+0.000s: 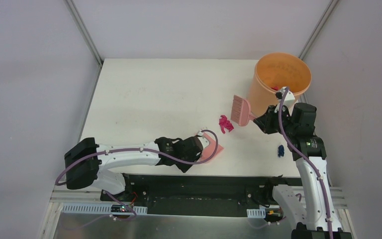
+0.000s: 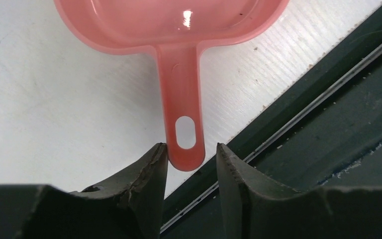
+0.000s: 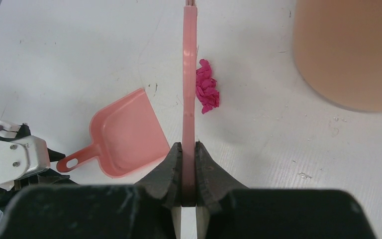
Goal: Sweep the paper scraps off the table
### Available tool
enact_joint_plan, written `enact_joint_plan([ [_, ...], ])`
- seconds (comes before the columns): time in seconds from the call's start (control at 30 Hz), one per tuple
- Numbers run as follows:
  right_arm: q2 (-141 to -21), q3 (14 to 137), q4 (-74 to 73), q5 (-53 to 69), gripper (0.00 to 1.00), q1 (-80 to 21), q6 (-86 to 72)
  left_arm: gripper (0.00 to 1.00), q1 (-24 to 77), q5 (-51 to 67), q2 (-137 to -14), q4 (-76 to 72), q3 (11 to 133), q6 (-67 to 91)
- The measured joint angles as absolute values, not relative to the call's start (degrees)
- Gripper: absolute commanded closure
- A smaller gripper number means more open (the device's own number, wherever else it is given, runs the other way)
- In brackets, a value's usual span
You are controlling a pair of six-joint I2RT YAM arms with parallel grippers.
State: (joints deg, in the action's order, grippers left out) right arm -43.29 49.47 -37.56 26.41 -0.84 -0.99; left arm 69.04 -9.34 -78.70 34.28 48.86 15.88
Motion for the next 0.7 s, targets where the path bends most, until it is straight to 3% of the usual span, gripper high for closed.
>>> enact_joint_plan([
  [0.37,-43.29,49.47,-37.54,27.29,1.00,-0.56,-1.39,0.67,69.06,-12.08,-81.91,34.39,49.54,15.70],
  [0.7,-43.46,49.50,-37.56,26.94,1.00,-0.56,-1.26,1.00,69.06,-12.16,-81.95,38.48,53.47,15.59],
])
